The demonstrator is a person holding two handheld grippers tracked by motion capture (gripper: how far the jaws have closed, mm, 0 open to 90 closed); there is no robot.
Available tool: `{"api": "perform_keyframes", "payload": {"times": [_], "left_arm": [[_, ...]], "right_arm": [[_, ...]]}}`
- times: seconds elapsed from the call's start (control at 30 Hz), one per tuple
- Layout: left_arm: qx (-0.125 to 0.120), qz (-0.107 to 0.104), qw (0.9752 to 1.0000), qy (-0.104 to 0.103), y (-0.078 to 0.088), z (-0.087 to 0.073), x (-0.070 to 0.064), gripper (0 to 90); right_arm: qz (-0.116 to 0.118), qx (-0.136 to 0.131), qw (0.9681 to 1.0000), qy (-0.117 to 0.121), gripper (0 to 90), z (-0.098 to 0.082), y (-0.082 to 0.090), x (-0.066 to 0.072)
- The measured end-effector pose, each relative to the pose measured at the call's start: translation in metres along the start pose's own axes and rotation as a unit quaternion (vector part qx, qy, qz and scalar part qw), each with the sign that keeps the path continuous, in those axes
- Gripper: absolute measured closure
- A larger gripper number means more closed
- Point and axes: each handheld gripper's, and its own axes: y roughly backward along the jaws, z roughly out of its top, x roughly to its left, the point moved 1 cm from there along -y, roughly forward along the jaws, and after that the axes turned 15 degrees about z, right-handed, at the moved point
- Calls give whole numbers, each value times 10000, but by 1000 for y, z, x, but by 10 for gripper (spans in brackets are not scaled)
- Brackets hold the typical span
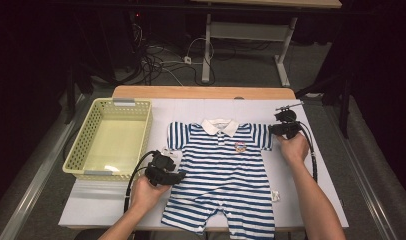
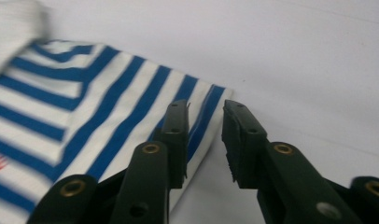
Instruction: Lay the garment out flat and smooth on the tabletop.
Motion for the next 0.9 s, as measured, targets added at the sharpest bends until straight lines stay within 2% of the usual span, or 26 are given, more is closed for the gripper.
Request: {"api": "perform_keyframes", "payload": {"times": [0.07, 0.1, 0.2, 0.3, 0.33, 0.4, 0.43, 0.5, 0.63, 0.8, 0.9], "left_arm": [[4, -1, 10000, 4, 0, 0, 0, 471], [2, 3, 10000, -4, 0, 0, 0, 471], [6, 60, 10000, -67, 0, 0, -1, 486], [12, 30, 10000, -71, 1, -1, -1, 515], [19, 15, 10000, -88, 1, -1, -1, 528], [18, 10, 9999, -165, 1, -1, -2, 558], [18, 41, 9998, -208, 1, -1, -2, 575], [17, 26, 9998, -217, 1, -1, 0, 607], [31, -52, 9999, -139, 0, 0, 3, 667], [70, -161, 9998, -122, -1, 1, 5, 761], [118, -211, 9996, -139, -1, 2, 5, 819]], "right_arm": [[312, 12, 9995, -1, 661, -6, 13, 11], [416, 100, 9990, 108, 650, -10, 18, 18], [536, 326, 9967, 515, 636, -29, 33, 43], [735, 484, 9943, 606, 624, -48, 43, 61], [728, 521, 9937, 668, 623, -53, 45, 67], [775, 440, 9931, 768, 628, -64, 50, 75], [820, 328, 9931, 773, 641, -70, 51, 76], [853, 445, 9931, 678, 622, -81, 50, 75], [987, 420, 9927, 560, 609, -98, 49, 75], [1060, 542, 9905, 690, 618, -109, 48, 85], [975, 558, 9898, 872, 769, -112, 49, 90]]}}
